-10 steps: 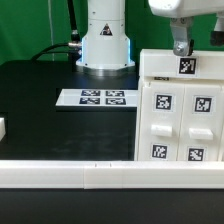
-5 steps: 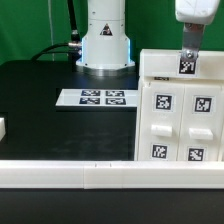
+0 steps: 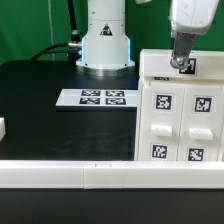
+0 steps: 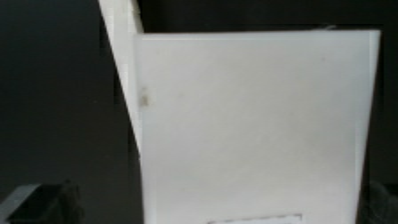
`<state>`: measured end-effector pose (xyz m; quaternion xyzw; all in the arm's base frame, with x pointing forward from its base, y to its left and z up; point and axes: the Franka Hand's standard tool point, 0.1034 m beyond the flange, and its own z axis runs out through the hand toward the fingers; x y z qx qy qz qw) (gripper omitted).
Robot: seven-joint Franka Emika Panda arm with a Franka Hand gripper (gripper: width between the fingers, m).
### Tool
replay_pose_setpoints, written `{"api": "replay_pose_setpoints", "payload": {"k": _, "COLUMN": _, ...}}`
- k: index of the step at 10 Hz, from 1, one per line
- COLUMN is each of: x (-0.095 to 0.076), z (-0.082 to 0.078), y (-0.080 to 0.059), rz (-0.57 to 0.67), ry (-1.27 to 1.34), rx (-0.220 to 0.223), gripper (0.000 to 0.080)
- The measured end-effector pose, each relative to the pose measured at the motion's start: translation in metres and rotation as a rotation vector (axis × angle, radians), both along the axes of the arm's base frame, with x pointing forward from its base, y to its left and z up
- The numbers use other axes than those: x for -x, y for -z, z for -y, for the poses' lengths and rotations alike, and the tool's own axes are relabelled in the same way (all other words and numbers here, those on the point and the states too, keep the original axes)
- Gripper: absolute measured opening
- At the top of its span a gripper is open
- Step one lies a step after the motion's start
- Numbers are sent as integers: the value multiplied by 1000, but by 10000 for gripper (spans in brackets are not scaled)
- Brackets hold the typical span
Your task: Assemble cabinet
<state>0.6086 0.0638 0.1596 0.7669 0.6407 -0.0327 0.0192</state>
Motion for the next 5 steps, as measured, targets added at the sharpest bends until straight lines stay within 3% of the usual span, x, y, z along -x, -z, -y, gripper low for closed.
{"api": "replay_pose_setpoints", "payload": {"k": 4, "x": 2, "z": 6, "y": 4, "rz": -8, "ry": 21, "rx": 2, "gripper": 797}}
{"api": "replay_pose_setpoints", "payload": {"k": 5, "x": 2, "z": 7, "y": 4, "rz": -8, "ry": 23, "rx": 2, "gripper": 567}}
